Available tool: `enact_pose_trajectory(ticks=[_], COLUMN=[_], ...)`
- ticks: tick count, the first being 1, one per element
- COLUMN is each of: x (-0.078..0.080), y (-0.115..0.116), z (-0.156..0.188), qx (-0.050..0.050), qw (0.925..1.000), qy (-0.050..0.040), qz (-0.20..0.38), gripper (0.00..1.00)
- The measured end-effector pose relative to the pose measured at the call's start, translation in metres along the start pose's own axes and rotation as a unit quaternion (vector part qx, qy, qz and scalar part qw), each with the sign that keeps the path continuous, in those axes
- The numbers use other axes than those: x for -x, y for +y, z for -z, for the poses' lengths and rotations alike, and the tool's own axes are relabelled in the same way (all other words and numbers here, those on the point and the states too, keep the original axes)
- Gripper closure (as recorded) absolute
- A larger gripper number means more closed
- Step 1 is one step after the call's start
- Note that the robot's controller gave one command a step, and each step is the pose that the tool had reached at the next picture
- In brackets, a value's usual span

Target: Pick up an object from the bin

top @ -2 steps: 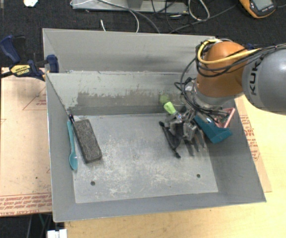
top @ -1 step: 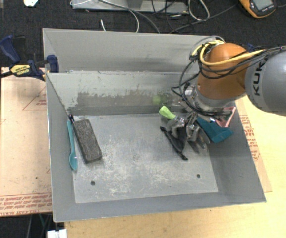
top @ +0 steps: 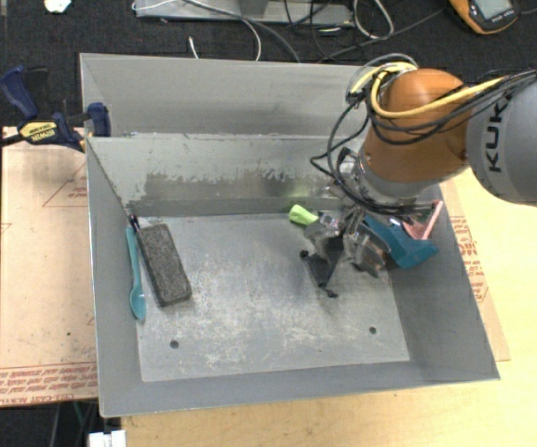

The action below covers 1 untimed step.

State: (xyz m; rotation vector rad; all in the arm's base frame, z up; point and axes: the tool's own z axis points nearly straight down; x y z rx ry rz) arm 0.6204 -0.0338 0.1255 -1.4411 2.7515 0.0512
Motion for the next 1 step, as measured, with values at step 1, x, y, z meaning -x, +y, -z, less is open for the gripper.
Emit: enact_pose_trajectory(ticks=[1], x=[-0.0166], y=[-0.0250], z=[-0.0297], qx=[0.001], qw=[0.9908], qy=[0.0010], qz=[0.135], gripper=[1.00])
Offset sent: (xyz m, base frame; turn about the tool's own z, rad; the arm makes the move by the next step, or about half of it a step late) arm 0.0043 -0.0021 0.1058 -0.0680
